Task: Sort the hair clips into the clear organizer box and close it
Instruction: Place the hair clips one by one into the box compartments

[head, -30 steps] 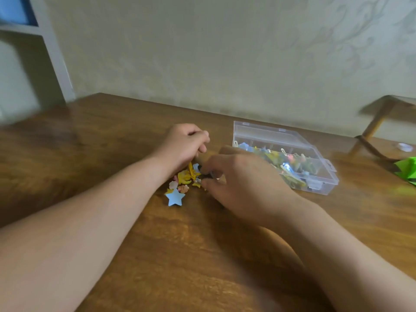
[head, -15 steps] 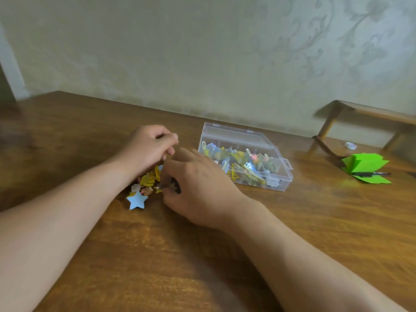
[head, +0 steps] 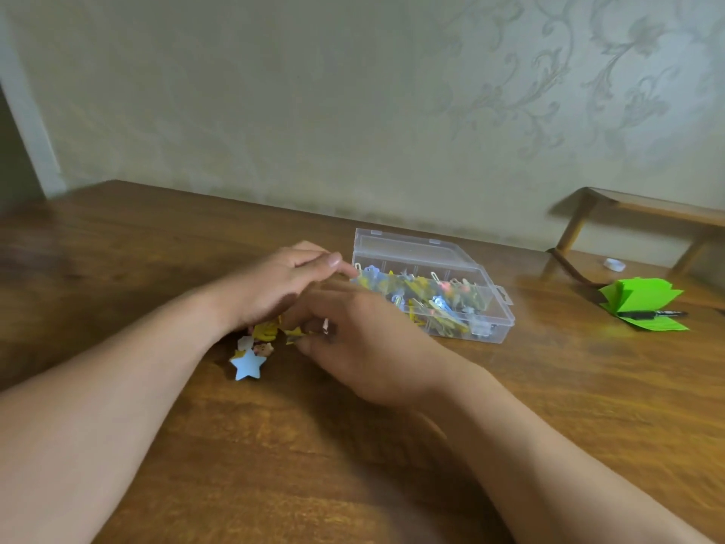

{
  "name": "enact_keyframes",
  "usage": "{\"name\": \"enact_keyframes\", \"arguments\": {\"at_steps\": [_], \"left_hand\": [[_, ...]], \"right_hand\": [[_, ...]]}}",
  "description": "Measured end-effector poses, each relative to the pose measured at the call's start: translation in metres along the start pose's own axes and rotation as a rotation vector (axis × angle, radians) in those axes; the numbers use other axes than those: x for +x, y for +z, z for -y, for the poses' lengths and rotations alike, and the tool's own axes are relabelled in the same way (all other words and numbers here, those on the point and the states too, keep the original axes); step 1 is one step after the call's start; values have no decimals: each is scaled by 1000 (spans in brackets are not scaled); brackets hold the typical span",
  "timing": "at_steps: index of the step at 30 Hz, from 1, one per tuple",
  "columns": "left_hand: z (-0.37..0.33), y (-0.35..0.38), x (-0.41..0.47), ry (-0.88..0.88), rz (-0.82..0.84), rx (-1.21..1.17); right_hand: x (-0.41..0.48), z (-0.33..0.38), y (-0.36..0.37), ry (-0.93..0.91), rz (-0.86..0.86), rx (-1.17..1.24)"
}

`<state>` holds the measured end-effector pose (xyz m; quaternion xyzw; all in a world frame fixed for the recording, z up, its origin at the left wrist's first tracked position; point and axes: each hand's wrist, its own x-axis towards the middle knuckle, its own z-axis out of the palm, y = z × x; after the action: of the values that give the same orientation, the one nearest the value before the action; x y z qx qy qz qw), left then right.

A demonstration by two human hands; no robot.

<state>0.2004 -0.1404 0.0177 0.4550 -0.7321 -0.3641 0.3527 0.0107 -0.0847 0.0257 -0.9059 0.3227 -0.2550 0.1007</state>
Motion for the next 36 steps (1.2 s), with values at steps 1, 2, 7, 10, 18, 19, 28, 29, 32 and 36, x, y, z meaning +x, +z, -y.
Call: {"name": "enact_keyframes", "arguments": {"at_steps": [1, 2, 7, 10, 18, 19, 28, 29, 32, 36], "left_hand": [[1, 0, 0, 2, -4, -14], [0, 1, 0, 5, -13, -4], [-1, 2, 1, 19, -28, 156], [-1, -1, 0, 19, -53, 176], [0, -5, -3, 64, -59, 136], [-1, -5, -3, 65, -66, 129], [-1, -6, -4, 57, -72, 113], [0, -6, -3, 57, -70, 115], [3, -7, -2, 55, -80, 124], [3, -8, -3, 41, -99, 118]], "right_hand": [[-1, -2, -7, 33, -28, 67], [-2, -4, -16, 77, -86, 126], [-12, -38, -66, 431, -492, 199], [-23, -59, -85, 589, -540, 97], [-33, -67, -98, 651, -177, -146], [-33, -68, -96, 650, -129, -186], [-33, -73, -86, 659, -29, -330], [-33, -73, -87, 660, -40, -343], [-31, -73, -87, 633, -119, -366], [-25, -66, -82, 592, -225, -330]]}}
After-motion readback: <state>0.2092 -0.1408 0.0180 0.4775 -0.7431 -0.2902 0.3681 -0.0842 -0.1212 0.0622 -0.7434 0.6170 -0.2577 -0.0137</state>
